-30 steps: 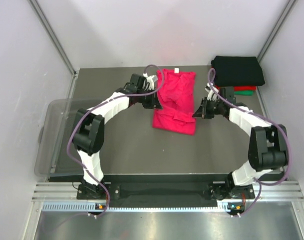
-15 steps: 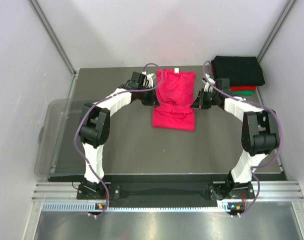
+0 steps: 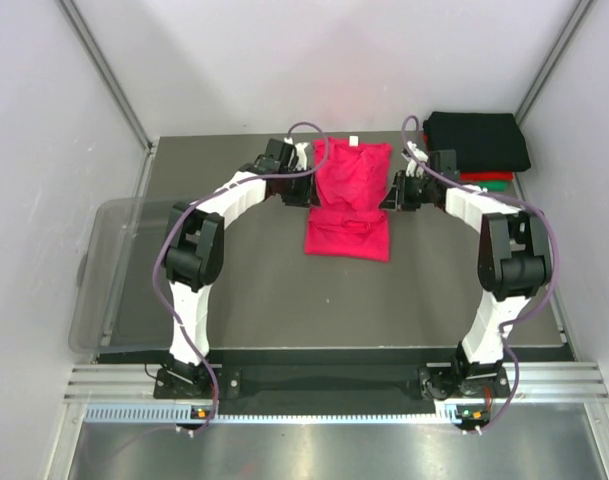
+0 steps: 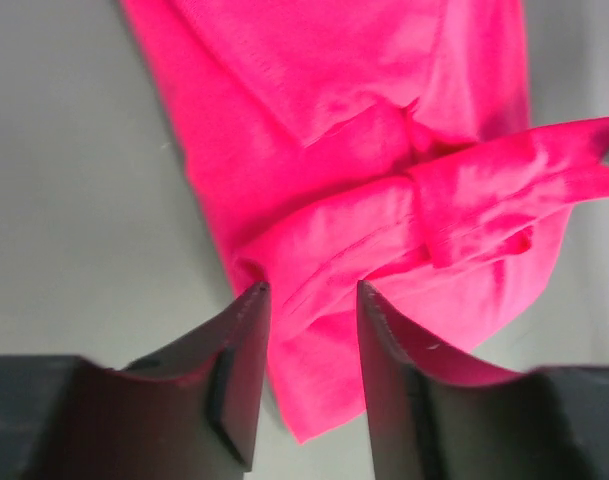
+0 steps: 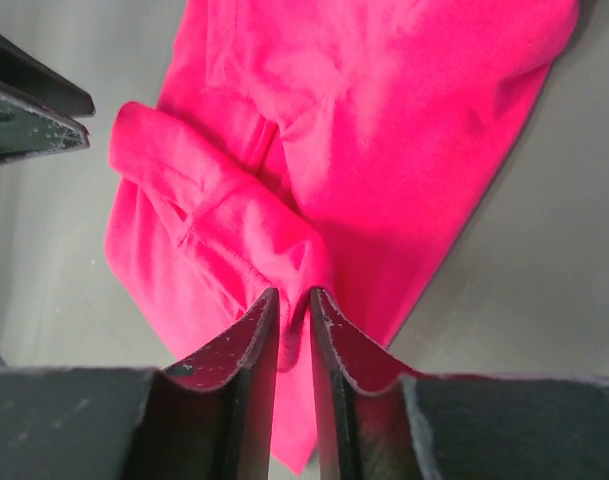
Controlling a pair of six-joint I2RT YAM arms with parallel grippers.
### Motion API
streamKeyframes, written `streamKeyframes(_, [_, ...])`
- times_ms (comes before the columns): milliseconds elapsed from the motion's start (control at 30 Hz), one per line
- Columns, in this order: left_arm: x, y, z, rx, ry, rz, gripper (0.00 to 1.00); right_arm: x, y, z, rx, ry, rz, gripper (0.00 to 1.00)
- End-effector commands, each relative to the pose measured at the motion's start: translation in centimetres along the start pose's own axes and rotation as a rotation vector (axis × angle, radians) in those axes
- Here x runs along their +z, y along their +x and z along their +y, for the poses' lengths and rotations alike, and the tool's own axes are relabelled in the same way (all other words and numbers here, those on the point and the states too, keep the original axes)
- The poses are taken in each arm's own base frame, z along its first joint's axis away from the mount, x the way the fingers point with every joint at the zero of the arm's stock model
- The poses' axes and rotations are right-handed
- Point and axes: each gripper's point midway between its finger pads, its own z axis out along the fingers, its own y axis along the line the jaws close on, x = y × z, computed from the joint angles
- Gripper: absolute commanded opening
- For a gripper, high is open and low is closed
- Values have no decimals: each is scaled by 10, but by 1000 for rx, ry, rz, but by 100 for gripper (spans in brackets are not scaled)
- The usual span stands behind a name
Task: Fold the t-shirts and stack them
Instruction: Fold the tshirt
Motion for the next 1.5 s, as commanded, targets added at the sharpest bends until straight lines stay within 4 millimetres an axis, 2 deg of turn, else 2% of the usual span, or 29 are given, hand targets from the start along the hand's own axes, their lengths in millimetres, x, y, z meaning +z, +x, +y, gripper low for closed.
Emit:
streamKeyframes(0, [-38,-17,-2,26,-67,-57,47,-36,-37,22,-124,-15,-75,20])
streamKeyframes(33, [-51,-21,-7,29,-60,-78,47,-41,-35,24,-127,-16,-74,23])
streamKeyframes(67, [-58,-18,-8,28,-61,-74,48,-47,-24,23,-110,-8,-50,40])
streamKeyframes(100, [-60,-9,-5,13,-61,-54,52,-55,-24,28,-140,-5,-52,41])
streamKeyframes(167, [-73,-3,-10,-18,-30,-47,53,-64,-5,27,-112,4,7,48])
streamKeyframes(200, [-72,16,-11,-44,6,1,53,-69,1,29,-106,5,19,49])
streamKeyframes(267, [-79,29,-14,-82,32,21,53,-73,29,28,-42,-5,90,50])
streamKeyframes(300, [-75,50,-14,-109,54,69,52,-73,39,28,-15,-13,118,51])
streamKeyframes(333, [-76,58,-16,-133,69,84,52,-73,59,29,26,-34,168,54])
streamKeyframes(367, [-76,66,-17,-152,84,102,52,-72,68,29,44,-45,188,54])
streamKeyframes(400, [-73,81,-15,-174,96,132,52,-70,75,30,57,-54,201,55])
streamKeyframes(467, [-69,98,-12,-211,95,164,54,-67,91,31,83,-83,223,58])
streamKeyframes(567, [-63,110,-6,-239,86,186,54,-61,103,34,142,-130,246,60])
streamKeyframes(667, [-55,117,-1,-258,79,208,55,-55,111,33,177,-145,270,61])
streamKeyframes(933, [-34,111,3,-289,94,233,54,-44,128,25,233,-147,314,60])
streamKeyframes(1200, [-18,116,6,-306,105,265,47,-32,138,14,274,-138,351,57])
streamKeyframes(1300, [-13,117,7,-309,105,271,44,-27,138,10,285,-137,353,53])
streamKeyframes(1433, [-9,119,5,-310,111,281,40,-21,140,4,294,-123,356,41])
streamKeyframes(1467, [-9,118,5,-310,111,281,38,-19,141,1,300,-115,358,40])
